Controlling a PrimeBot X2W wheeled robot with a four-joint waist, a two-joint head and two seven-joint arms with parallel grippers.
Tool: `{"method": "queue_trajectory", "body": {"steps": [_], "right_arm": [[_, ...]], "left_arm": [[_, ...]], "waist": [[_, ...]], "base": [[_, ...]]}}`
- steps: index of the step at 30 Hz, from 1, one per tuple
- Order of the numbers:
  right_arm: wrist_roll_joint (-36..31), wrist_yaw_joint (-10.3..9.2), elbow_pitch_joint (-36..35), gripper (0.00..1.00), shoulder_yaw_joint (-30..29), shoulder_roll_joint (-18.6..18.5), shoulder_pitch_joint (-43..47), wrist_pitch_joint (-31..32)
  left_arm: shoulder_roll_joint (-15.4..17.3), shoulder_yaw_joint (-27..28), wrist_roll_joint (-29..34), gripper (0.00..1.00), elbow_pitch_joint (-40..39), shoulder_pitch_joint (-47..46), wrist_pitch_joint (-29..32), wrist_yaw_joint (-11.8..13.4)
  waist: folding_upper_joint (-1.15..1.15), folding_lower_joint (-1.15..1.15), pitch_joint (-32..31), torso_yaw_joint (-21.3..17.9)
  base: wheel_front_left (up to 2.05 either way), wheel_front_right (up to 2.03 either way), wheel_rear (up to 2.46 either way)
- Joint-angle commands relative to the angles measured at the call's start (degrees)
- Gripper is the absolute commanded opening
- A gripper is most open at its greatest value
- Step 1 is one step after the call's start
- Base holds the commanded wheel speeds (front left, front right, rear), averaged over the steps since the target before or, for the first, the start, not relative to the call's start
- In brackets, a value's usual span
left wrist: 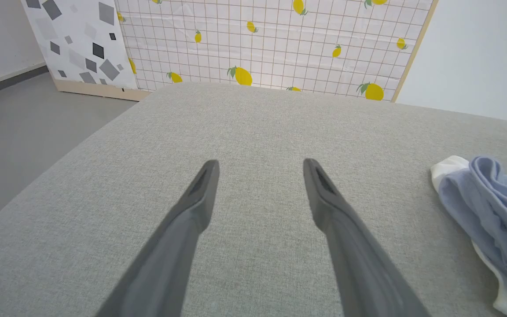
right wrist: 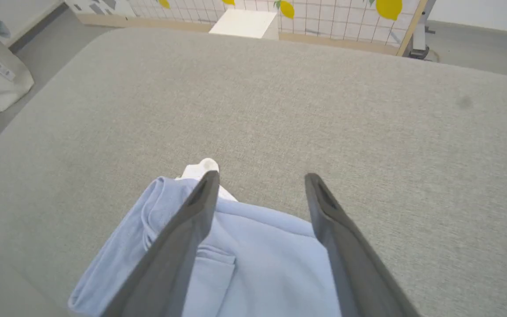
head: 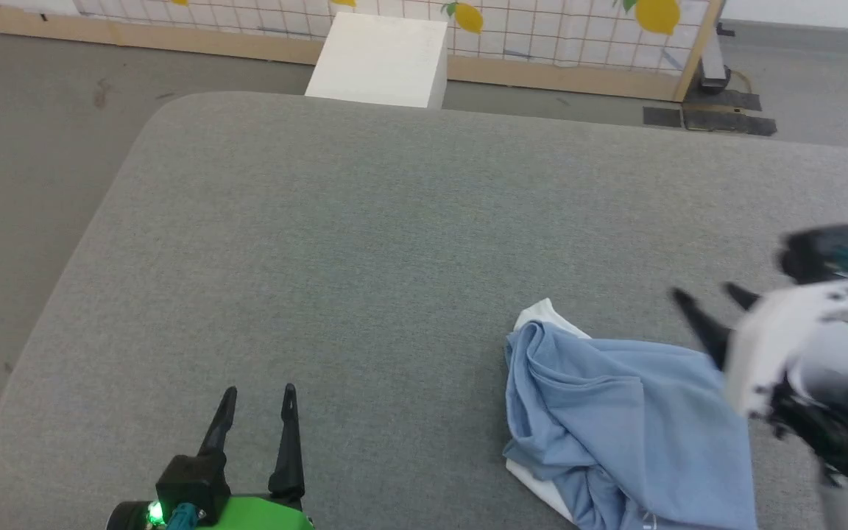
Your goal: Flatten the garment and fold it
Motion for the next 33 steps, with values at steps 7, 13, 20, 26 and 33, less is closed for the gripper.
{"method": "queue_trajectory", "body": {"steps": [7, 13, 20, 26, 33], "right_arm": [[-2.25, -0.08, -3.59, 1.0, -11.09, 0.58, 12.17, -1.83], [-2.02, -0.08, -0.23, 1.0, -12.58, 2.93, 15.95, -2.46], [-2.13, -0.08, 4.49, 1.0, -11.5, 3.07, 14.18, -2.89], [-1.16, -0.08, 9.48, 1.0, -10.96, 3.55, 12.32, -2.0], [-1.82, -0.08, 13.53, 0.0, -11.3, 3.58, 11.05, -0.68]], "left_arm": [[0.16, 0.74, 0.91, 1.0, -1.99, 1.32, -0.27, 0.54], [0.38, 0.39, 1.41, 1.0, -2.03, 0.26, -0.21, 0.42], [0.68, -0.18, 1.71, 1.0, -2.06, -0.75, 0.29, 0.39], [0.97, -0.76, 1.84, 1.0, -1.94, -1.25, 0.77, 0.23], [1.55, -2.04, 2.17, 1.0, -2.0, -1.97, 1.22, -0.57]], "waist": [[0.0, 0.0, 2.12, -1.28], [0.0, 0.0, 4.72, -0.92], [0.0, 0.0, 5.98, 0.25], [0.0, 0.0, 6.07, 1.28], [0.0, 0.0, 4.5, 1.25]], "base": [[0.0, 0.0, 0.0], [0.0, 0.0, 0.0], [0.0, 0.0, 0.0], [0.0, 0.0, 0.0], [0.0, 0.0, 0.0]]}}
